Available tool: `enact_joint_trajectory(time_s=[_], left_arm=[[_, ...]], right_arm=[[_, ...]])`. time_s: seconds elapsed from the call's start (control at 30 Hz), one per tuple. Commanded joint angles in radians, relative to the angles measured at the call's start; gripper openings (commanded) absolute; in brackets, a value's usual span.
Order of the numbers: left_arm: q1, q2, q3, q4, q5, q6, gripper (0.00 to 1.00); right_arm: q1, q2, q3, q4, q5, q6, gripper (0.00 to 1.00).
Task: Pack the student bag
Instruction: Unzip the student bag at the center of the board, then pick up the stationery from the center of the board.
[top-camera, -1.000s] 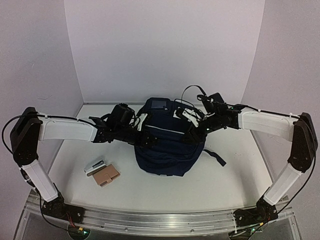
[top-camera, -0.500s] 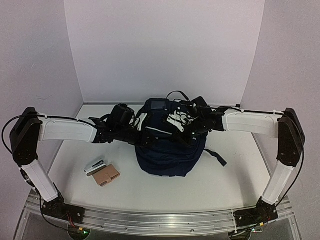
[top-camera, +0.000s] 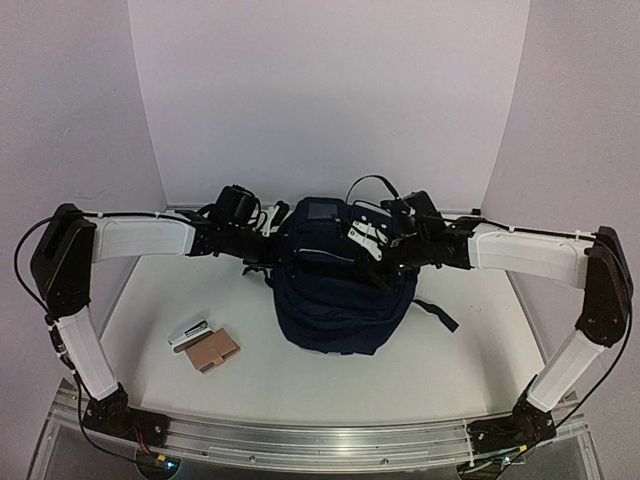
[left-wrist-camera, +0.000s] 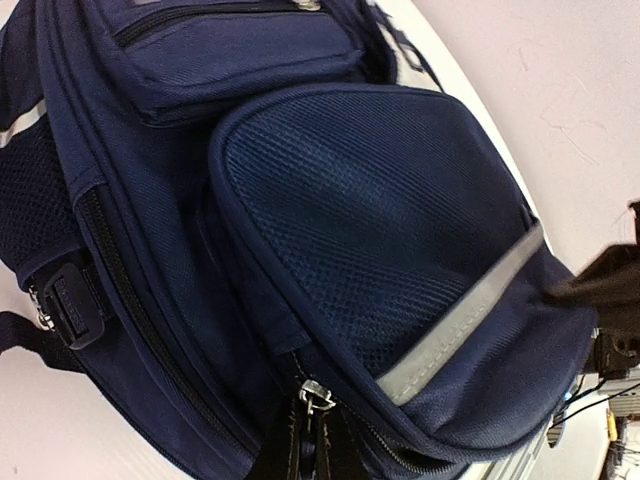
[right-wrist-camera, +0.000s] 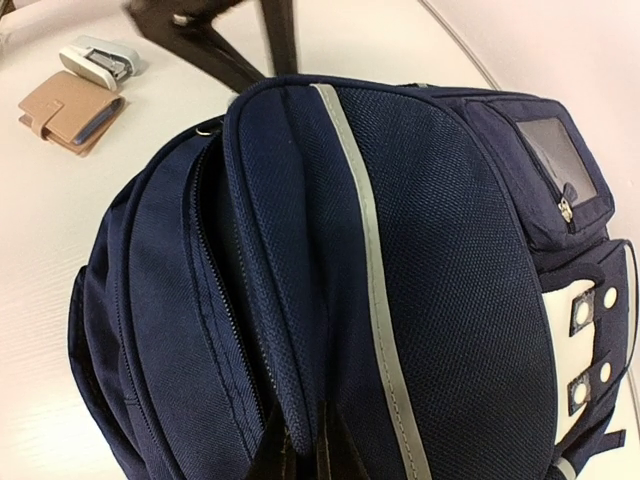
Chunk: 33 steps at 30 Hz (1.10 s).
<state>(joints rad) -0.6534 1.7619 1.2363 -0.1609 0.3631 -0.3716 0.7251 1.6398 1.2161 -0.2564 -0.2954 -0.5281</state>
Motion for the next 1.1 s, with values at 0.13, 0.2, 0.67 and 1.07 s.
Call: enact_joint_trajectory(time_s=[0.13, 0.2, 0.67, 1.07], left_arm=[[0.162, 0.198, 0.293, -0.129, -0.172, 0.022, 0.13], [0.163, 0.163, 0.274, -0.152, -0.141, 0.021, 0.28], [0.055, -0.521, -0.356, -0.437, -0.228, -0.222, 0.95], [0.040, -0.262, -0.313, -0.721, -0.557, -0.285, 0.94]], right_arm=[[-0.007, -0.030, 0.061, -0.173, -0.134, 0.086, 0.00], [-0.007, -0.009, 0.094, -0.173, -0.149, 0.120, 0.00], [-0.026, 0.140, 0.254, -0.170, -0.220, 0.366, 0.00], [-0.106, 0.146, 0.281, -0.170, -0.329, 0.436, 0.00]])
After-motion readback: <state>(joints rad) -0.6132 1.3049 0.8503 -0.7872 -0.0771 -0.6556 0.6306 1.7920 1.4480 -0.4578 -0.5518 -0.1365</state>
